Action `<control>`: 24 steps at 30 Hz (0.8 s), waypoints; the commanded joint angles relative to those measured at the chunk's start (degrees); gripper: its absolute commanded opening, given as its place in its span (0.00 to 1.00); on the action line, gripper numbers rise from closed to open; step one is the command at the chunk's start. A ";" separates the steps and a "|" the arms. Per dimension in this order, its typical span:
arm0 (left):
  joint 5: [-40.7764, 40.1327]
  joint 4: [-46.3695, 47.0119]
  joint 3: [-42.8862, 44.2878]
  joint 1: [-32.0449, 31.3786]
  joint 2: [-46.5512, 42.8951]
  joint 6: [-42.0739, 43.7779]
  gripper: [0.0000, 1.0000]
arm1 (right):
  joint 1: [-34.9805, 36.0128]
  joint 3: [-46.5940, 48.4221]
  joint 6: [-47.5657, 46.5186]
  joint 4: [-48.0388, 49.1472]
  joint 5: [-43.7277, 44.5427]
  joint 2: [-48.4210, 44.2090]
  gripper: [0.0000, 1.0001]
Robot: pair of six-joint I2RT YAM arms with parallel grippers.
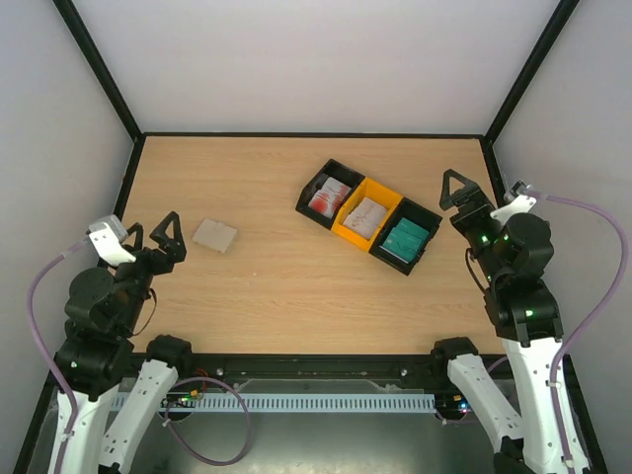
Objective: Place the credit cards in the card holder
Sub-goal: Move the card holder to the center of the board.
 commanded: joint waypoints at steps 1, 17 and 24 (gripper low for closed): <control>1.63 0.62 -2.24 0.87 0.43 -1.80 1.00 | -1.75 -2.44 1.26 5.15 -9.29 -1.13 0.97; 10.53 16.19 -12.52 1.49 21.02 -0.22 1.00 | -2.56 -12.42 -3.54 25.77 -32.53 11.91 0.98; 15.16 14.17 -9.25 7.58 38.74 -3.94 1.00 | 6.63 -10.10 -8.95 24.87 -30.26 21.09 0.98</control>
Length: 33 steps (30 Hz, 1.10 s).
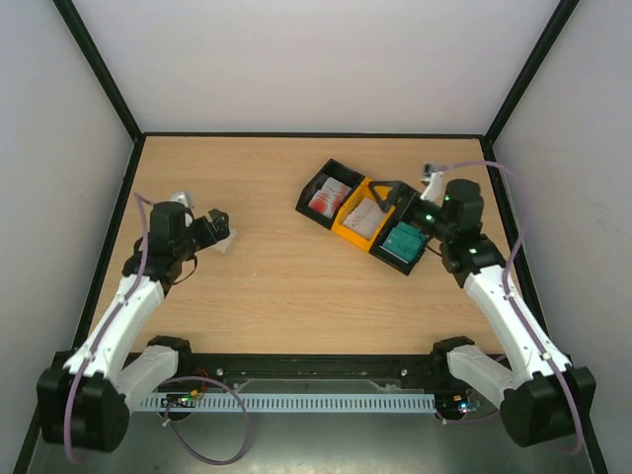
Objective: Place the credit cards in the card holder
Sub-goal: Move the card holder to the center of the board.
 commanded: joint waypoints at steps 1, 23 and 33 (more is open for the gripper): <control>3.25 -1.06 3.38 5.56 8.50 -3.21 1.00 | 6.49 1.76 -4.24 3.01 0.21 3.73 0.98; 9.08 0.00 18.76 19.53 46.43 -3.61 0.80 | 29.64 4.90 -0.19 3.48 16.00 27.93 0.69; 12.78 -1.19 20.69 16.39 53.12 -0.32 0.51 | 30.13 2.80 0.39 3.80 16.39 29.28 0.63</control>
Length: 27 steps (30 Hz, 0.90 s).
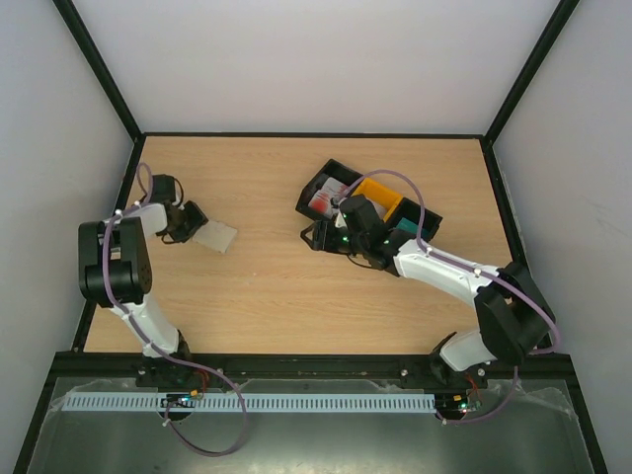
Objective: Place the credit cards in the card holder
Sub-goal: Move the card holder to the center of the board.
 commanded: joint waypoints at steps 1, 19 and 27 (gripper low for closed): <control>2.79 -2.63 1.84 -2.42 2.13 2.97 0.48 | 0.23 -1.13 1.42 2.09 1.45 0.60 0.63; 4.35 -3.60 -3.56 -21.29 -1.78 6.31 0.42 | 4.23 -1.82 4.99 0.55 6.59 5.43 0.61; 0.50 -3.28 -6.14 -22.89 -8.22 3.88 0.48 | 4.66 12.84 1.63 -1.19 12.79 18.34 0.62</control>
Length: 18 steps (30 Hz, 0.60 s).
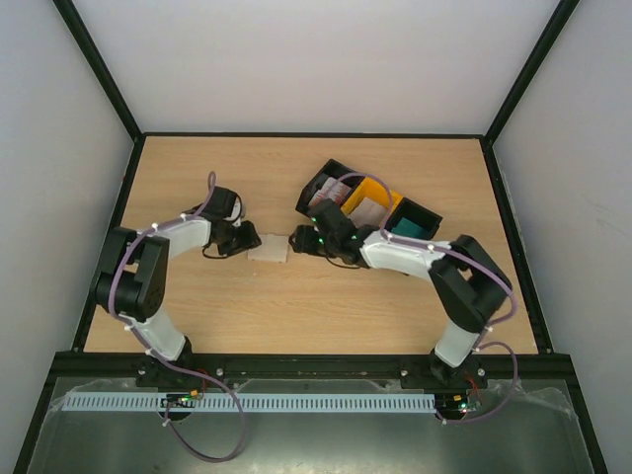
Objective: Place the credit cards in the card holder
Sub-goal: Move the card holder to the center of the board, then adjust the card holder at the center of the board.
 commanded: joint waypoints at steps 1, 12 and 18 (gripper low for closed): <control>-2.98 -1.76 -2.04 0.27 -5.79 -1.82 0.51 | 0.19 9.72 -2.81 -0.13 4.88 7.68 0.62; -1.48 5.70 -12.15 0.28 -16.01 -14.75 0.60 | 0.18 22.50 -6.51 1.39 5.60 23.08 0.60; 0.54 6.50 -16.04 -0.21 -17.61 -15.40 0.57 | 0.27 22.61 -4.63 0.11 1.91 26.02 0.43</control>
